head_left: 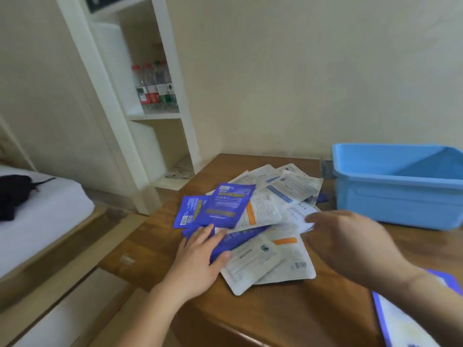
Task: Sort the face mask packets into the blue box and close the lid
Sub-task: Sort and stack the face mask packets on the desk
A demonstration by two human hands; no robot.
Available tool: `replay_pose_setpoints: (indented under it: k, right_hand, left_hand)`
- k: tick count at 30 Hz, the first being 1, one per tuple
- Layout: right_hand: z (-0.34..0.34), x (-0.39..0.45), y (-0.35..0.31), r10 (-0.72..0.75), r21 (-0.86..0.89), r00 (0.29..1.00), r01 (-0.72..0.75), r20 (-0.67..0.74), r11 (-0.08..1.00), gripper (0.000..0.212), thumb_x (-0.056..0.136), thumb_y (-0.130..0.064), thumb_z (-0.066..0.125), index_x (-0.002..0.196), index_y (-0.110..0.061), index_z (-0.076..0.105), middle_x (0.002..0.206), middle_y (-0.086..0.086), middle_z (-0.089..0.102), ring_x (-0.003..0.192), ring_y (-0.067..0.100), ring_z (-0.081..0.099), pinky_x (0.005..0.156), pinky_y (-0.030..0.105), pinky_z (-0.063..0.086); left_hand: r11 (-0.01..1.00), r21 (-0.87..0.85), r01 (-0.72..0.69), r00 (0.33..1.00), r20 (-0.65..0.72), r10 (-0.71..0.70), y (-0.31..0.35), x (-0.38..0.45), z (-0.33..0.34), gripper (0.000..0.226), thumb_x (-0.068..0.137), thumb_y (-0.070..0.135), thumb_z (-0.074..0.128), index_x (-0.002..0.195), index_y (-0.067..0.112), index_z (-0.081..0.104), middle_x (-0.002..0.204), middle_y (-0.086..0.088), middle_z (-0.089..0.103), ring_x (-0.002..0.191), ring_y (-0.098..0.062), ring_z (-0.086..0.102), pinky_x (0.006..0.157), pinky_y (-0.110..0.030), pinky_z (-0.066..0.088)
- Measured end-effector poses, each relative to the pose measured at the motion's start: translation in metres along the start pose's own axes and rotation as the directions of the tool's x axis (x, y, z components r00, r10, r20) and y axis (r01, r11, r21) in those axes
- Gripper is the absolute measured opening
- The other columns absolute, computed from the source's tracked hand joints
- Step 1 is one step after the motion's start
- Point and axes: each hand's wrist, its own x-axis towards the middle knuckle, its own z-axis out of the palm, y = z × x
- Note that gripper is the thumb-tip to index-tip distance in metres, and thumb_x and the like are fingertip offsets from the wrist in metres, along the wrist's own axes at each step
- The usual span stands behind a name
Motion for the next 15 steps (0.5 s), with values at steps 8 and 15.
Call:
replay_pose_setpoints:
  k: [8, 15]
  right_hand:
    - [0.088, 0.089, -0.088, -0.346, 0.12, 0.906, 0.326, 0.243, 0.938, 0.057, 0.096, -0.04, 0.045, 0.15, -0.032, 0.028, 0.158, -0.006, 0.026, 0.148, 0.019, 0.016, 0.118, 0.046, 0.015]
    - [0.086, 0.085, -0.055, -0.368, 0.066, 0.914, 0.362, 0.172, 0.93, 0.038, 0.098, -0.038, 0.042, 0.136, -0.036, 0.049, 0.143, -0.014, 0.049, 0.134, 0.012, 0.041, 0.112, 0.039, 0.029]
  left_hand:
    - [0.997, 0.05, -0.056, 0.998, 0.001, 0.056, -0.021, -0.026, 0.003, 0.06, 0.086, 0.075, 0.018, 0.144, 0.061, 0.023, 0.162, 0.022, 0.002, 0.149, -0.003, -0.009, 0.118, -0.044, -0.007]
    - [0.984, 0.154, 0.087, 0.995, -0.056, -0.079, -0.024, -0.012, -0.001, 0.047, 0.097, 0.062, 0.025, 0.142, 0.066, 0.013, 0.164, 0.017, -0.003, 0.15, -0.016, -0.015, 0.112, -0.063, -0.014]
